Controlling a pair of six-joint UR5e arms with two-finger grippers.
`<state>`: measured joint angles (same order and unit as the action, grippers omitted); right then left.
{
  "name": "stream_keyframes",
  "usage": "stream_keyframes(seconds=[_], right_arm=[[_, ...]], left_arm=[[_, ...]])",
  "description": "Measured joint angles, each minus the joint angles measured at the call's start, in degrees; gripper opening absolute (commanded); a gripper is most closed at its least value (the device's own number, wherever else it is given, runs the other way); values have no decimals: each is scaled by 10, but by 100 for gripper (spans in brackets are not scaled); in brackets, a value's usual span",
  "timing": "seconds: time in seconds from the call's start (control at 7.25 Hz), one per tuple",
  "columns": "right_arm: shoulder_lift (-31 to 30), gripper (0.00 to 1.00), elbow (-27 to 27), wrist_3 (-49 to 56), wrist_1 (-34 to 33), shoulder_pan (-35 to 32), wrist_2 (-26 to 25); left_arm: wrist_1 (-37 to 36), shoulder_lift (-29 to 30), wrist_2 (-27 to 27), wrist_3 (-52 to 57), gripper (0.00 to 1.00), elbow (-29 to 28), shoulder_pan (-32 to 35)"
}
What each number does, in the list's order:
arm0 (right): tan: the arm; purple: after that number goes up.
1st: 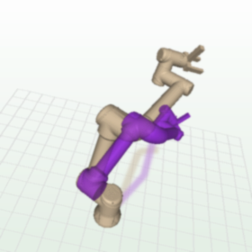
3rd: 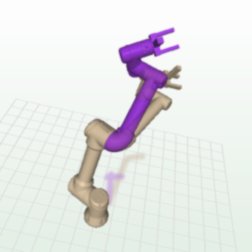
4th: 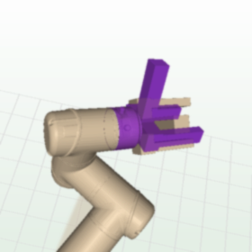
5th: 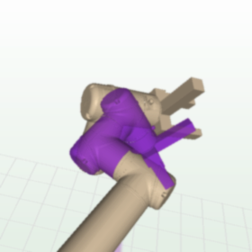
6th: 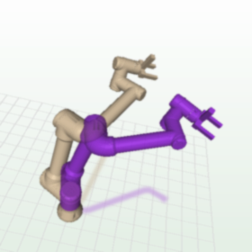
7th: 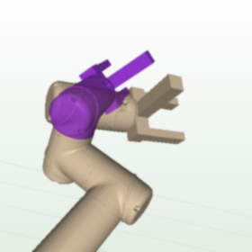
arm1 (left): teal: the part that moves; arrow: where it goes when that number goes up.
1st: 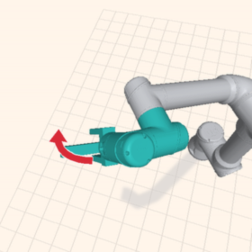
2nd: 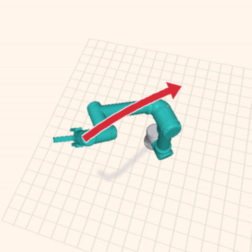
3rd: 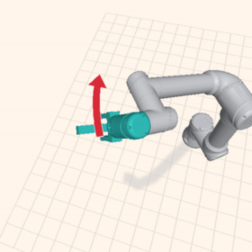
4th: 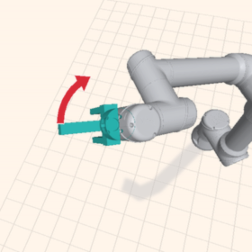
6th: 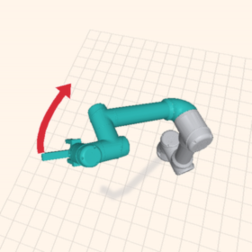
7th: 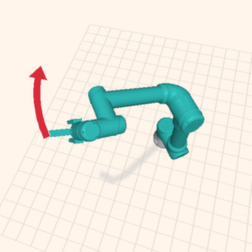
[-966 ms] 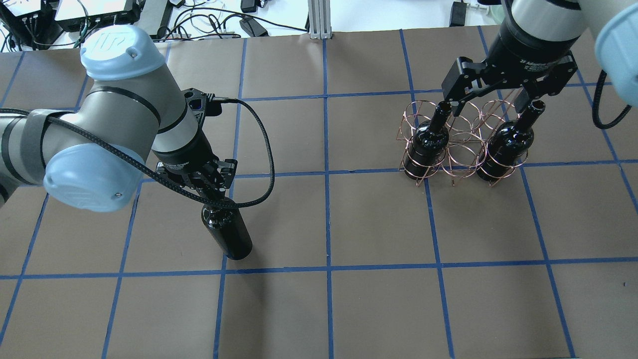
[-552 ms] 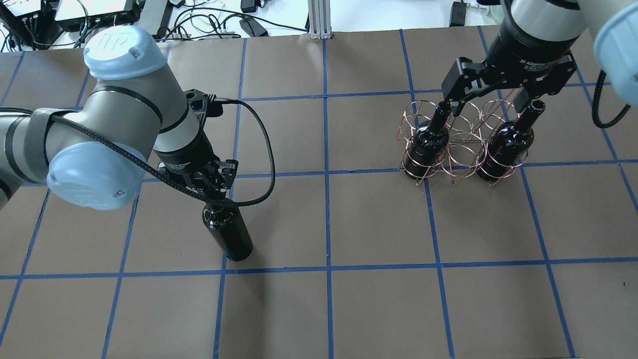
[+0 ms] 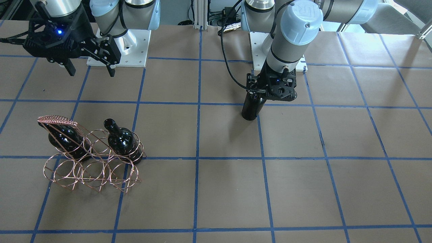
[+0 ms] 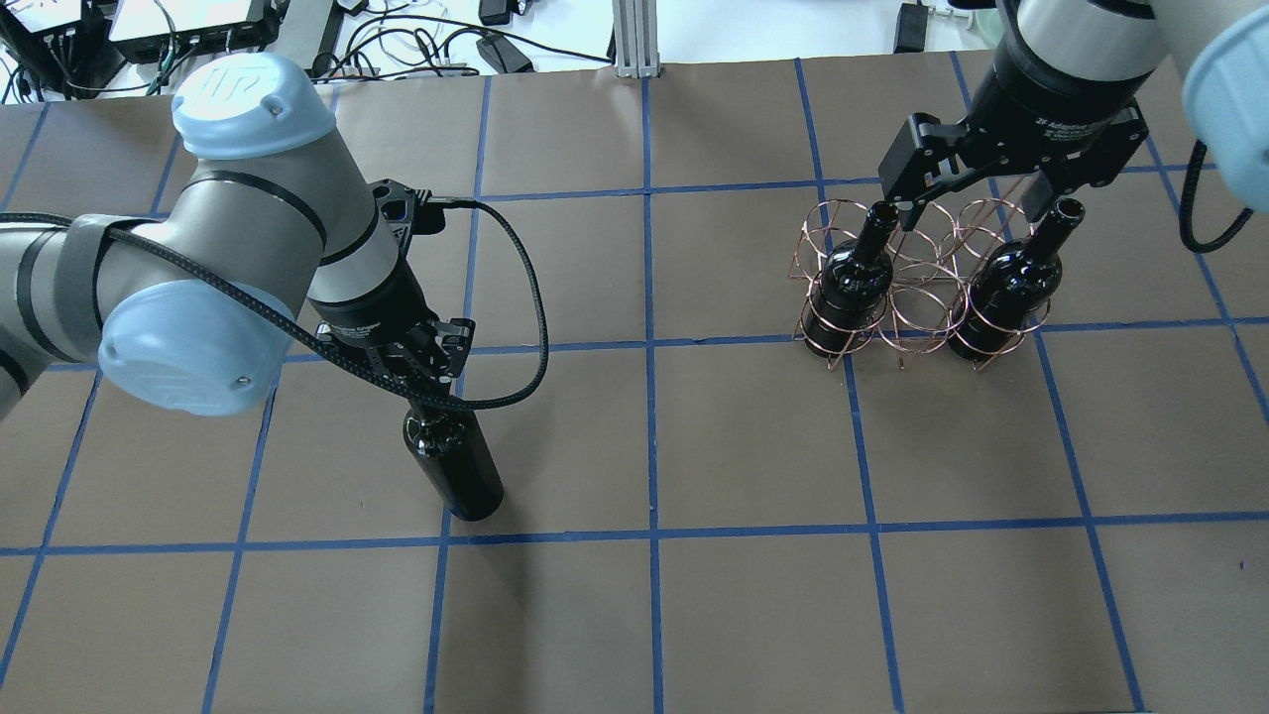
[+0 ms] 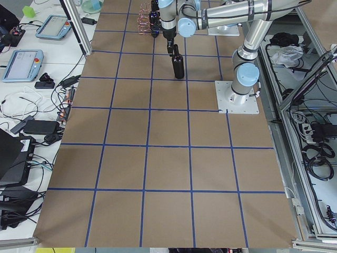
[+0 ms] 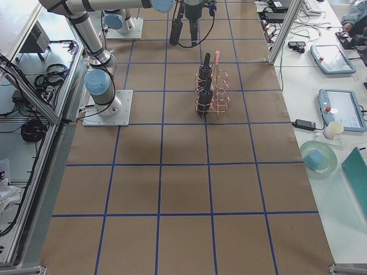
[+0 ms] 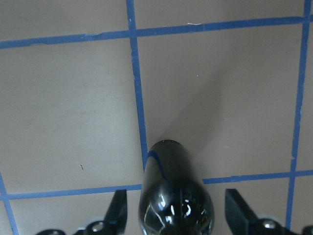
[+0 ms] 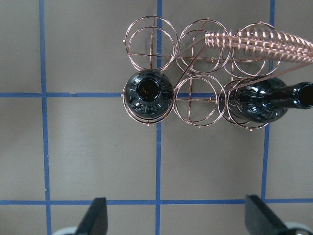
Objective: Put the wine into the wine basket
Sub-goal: 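Open the left gripper and withdraw while the right arm moves toward the bottle, then lower the right gripper over the standing bottle and grasp its neck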
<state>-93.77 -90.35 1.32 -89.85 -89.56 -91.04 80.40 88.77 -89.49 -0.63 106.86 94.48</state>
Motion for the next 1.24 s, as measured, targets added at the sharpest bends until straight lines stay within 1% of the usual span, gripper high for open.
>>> stream_keyframes(seconds=[0.55,0.69,0.97,1.24], right_arm=[[0,100,-2,-2,6,-3,2],[-2,100,-3,-11,6,-16,3],[10,99,-5,-90,-5,-73,2],[28,98,-2,-192,-43,-146,-1]], left_arm=[[34,-1,-12,6,100,-70,-12],[36,-1,-18,8,100,-88,-31],[37,0,-26,14,100,-131,-97],[33,0,-30,22,100,-158,-163]])
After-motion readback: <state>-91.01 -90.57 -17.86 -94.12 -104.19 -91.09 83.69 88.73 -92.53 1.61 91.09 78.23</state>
